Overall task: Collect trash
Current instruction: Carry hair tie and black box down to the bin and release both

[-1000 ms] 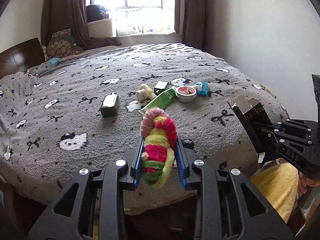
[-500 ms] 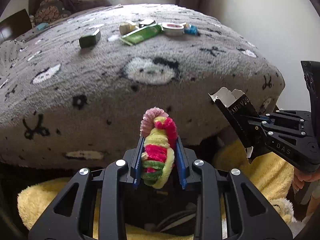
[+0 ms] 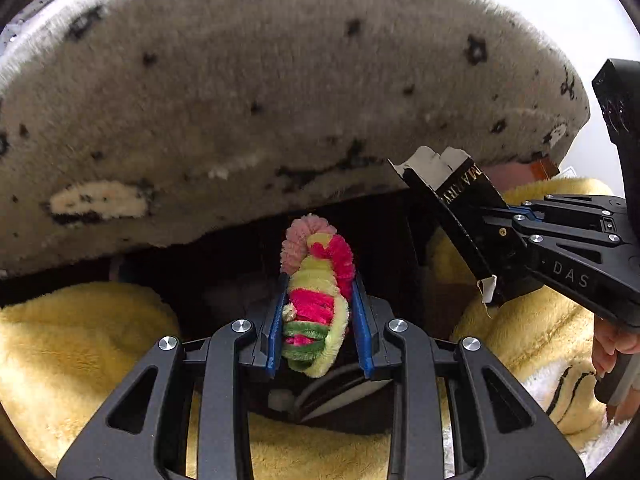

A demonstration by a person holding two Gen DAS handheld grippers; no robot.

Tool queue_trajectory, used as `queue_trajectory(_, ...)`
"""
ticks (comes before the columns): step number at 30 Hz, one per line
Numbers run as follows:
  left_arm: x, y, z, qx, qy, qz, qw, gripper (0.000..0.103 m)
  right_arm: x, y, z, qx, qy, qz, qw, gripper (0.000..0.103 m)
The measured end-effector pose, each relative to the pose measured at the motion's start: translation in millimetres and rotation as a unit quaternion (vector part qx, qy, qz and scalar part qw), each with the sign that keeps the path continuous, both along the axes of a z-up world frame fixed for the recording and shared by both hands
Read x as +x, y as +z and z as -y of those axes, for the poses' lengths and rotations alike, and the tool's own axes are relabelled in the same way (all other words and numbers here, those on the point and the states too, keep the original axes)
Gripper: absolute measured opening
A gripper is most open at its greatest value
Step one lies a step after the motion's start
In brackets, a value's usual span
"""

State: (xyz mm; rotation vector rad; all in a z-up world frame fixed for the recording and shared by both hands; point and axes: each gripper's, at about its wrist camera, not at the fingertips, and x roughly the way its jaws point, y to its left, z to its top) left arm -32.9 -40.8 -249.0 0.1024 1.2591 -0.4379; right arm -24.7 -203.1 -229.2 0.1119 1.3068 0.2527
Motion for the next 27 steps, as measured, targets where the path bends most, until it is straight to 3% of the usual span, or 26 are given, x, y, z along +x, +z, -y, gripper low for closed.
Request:
queue_trajectory(8,5.1,-34.7,6.6,0.001,-0.017,-0.056,0.9983,0.028,7.1,-27.8,-3.1,0.003,-0.004,-0.040,0.999,0.004)
queue_trajectory(14,8.8,-45.3,12.1,-0.003,-0.027,-0.070,0.9972,0.028,15.2,-41.3,1.6,0.016,-0.014,-0.067,0.998,0.007)
queue_trajectory(21,17.0,-46.8,17.4,-0.006,-0.028,-0.066,0.9974,0.042,24.2,-47.3,1.9,0.017,-0.022,-0.072,0.997,0.009)
queue_trajectory(24,22.4,-42.6,20.9,-0.008,-0.026,-0.063,0.9976,0.046,29.1,-44.5,3.5,0.027,-0.027,-0.069,0.997,0.022)
queue_trajectory(25,22.7,-41.4,19.5,-0.008,-0.024,-0.062,0.9977,0.046,31.0,-42.9,4.6,0.028,-0.029,-0.066,0.997,0.034)
queue_trajectory(27,20.7,-37.4,17.3,-0.007,-0.023,-0.058,0.9980,0.049,32.3,-38.5,6.5,0.025,-0.032,-0.058,0.997,0.039)
